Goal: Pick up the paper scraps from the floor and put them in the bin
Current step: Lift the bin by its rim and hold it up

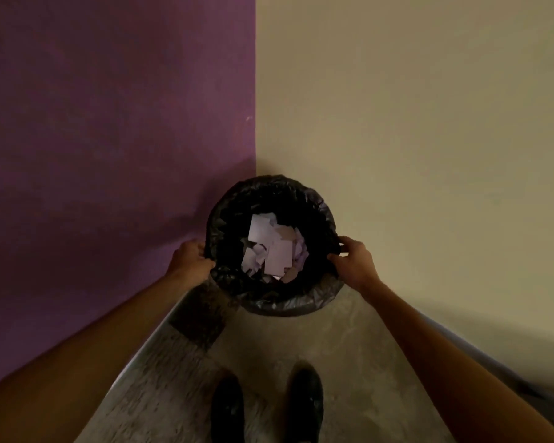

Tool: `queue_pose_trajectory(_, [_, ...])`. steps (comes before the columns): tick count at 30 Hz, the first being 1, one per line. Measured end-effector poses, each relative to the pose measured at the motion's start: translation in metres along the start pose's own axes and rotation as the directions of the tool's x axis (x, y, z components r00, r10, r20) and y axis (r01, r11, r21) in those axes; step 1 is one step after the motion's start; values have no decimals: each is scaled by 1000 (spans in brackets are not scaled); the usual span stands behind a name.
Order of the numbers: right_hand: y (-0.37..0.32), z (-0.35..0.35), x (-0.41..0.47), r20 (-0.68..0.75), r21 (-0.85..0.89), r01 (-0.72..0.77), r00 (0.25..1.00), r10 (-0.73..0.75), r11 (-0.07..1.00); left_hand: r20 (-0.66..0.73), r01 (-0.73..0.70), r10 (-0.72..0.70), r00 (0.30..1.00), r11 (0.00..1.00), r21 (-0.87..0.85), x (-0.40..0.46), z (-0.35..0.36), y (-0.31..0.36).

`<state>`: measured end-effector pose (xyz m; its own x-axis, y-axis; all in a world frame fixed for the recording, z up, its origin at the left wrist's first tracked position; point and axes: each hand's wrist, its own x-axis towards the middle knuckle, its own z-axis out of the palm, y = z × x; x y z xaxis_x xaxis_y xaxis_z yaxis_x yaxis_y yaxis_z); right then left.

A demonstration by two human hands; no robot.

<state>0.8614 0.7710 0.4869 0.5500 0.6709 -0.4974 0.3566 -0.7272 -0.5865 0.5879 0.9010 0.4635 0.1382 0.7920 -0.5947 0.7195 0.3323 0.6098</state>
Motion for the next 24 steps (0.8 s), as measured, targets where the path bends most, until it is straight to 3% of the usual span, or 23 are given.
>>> queue_pose_trajectory(11, [49,91,111,27,11,-10,1000,10,1000,3,19,-19,1000,1000,-9,119,53,-64])
queue_pose_trajectory(24, [102,148,182,26,-36,3,1000,-2,999,34,8,-9,999,1000,19,198,112,-104])
